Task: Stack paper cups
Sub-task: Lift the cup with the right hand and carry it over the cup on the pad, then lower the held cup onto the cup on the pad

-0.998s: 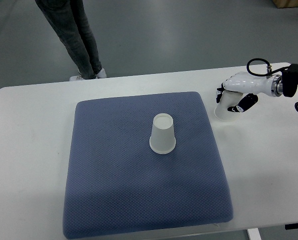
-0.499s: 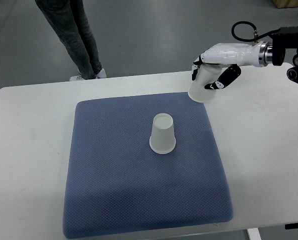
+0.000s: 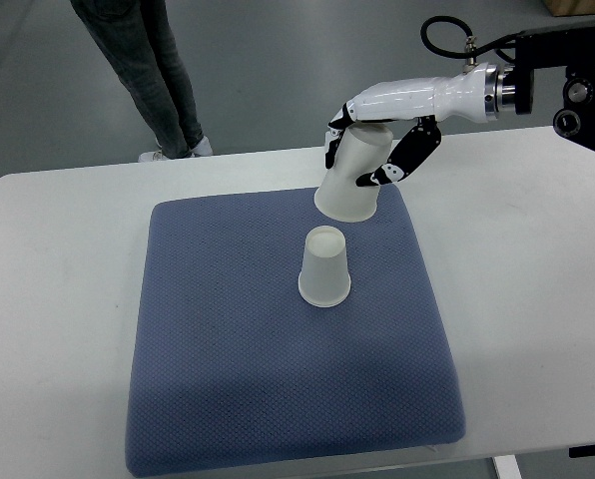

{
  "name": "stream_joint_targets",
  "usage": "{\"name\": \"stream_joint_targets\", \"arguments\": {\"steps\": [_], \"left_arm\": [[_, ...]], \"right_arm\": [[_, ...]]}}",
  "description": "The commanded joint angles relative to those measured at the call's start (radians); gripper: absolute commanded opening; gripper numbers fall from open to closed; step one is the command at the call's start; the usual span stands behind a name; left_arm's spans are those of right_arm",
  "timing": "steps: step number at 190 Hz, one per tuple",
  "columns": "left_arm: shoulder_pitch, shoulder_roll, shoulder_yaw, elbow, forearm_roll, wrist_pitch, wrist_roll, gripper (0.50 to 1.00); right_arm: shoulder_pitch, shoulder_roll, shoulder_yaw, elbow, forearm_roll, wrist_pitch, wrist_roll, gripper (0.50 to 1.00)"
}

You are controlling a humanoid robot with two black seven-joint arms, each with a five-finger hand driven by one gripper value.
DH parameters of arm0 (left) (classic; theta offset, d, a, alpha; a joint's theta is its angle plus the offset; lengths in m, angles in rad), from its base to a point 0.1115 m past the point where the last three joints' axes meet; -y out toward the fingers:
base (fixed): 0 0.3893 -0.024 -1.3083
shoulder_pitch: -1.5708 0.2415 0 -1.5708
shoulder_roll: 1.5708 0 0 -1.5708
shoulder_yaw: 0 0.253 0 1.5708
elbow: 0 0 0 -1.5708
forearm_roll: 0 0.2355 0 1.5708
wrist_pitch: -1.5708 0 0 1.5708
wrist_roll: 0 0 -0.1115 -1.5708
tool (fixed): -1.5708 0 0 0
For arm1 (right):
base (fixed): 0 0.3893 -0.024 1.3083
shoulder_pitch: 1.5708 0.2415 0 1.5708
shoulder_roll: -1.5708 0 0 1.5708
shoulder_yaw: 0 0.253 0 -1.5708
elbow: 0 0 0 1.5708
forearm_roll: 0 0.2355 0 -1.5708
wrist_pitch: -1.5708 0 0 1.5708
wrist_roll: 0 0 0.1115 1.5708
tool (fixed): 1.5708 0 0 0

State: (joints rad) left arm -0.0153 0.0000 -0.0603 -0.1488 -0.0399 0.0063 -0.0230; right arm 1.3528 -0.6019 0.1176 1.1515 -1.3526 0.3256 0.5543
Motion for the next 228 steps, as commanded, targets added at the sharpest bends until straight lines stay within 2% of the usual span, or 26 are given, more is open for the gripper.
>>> {"name": "stream_joint_targets", "arguments": {"steps": [1, 47, 228], "left_arm": [[0.0, 0.0, 0.0, 0.0, 0.0, 0.0, 0.0, 1.0], [0.0, 0.0, -0.001, 0.0, 0.0, 0.0, 0.0, 1.0], [0.0, 0.0, 0.0, 0.0, 0.0, 0.001, 0.0, 1.0]], "right_arm": [[-0.014, 0.033, -0.001, -0.001, 0.0, -0.02, -0.004, 0.5], [-0.058, 0.07, -0.003, -0.007, -0.008, -0.034, -0.004, 0.5], [-0.133, 0.103, -0.015, -0.027, -0.033, -0.086, -0.005, 0.5]]}}
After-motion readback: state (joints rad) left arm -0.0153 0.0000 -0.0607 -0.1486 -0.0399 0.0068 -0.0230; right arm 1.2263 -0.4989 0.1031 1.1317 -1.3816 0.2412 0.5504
